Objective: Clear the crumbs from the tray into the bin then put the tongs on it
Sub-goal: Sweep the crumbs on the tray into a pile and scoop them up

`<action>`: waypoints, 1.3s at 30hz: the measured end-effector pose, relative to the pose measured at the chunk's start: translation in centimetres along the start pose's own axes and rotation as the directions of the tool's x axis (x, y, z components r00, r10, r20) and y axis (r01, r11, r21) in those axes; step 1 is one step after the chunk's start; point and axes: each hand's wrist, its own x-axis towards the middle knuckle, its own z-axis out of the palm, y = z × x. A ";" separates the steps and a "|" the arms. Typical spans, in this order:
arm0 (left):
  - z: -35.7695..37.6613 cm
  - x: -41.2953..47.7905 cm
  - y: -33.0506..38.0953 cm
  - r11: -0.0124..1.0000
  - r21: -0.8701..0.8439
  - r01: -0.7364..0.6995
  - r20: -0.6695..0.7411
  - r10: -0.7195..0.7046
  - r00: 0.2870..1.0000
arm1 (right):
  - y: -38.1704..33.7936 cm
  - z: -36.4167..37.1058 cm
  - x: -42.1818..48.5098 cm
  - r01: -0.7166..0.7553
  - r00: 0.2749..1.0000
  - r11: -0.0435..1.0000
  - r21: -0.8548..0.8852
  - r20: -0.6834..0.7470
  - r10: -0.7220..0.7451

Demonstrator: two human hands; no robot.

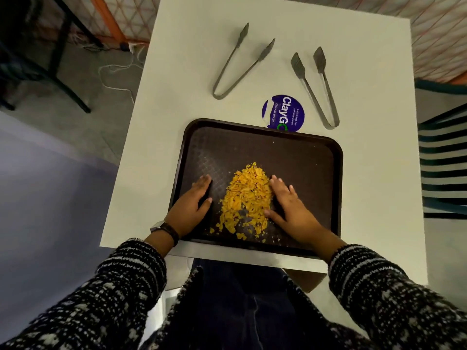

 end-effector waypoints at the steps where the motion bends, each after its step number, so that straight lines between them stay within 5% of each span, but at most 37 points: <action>1: 0.0 -0.3 0.1 1.000 0.006 -0.004 -0.002 0.004 1.000 | 0.7 0.0 -1.1 0.006 1.000 0.997 -0.073 0.028 -0.004; 10: 0.4 -2.5 -1.4 0.992 0.120 -0.026 0.026 0.023 0.999 | 5.3 -1.4 -5.0 0.061 0.982 0.889 -0.453 0.186 0.027; 17: 0.9 -3.7 -2.5 0.990 0.139 0.003 0.048 -0.009 0.999 | 1.6 0.3 -0.4 0.220 0.965 0.853 -0.474 0.233 -0.119; 24: 0.8 -3.6 -2.8 0.980 0.196 -0.038 0.079 0.023 0.997 | 0.3 0.9 1.9 0.121 0.992 0.895 -0.430 0.083 -0.095; 29: -0.2 -3.0 -4.0 0.920 0.368 -0.132 0.237 0.045 0.971 | 1.7 0.5 -1.1 0.177 0.982 0.859 -0.481 0.138 -0.126; 34: -0.8 -1.4 -4.3 0.736 0.606 -0.302 0.316 0.126 0.940 | 1.2 2.4 -2.3 0.140 0.989 0.836 -0.531 0.111 -0.095; 39: 0.3 0.3 -3.3 0.679 0.648 -0.345 0.361 0.125 0.924 | -0.4 4.2 -0.7 0.153 0.988 0.839 -0.523 0.070 -0.137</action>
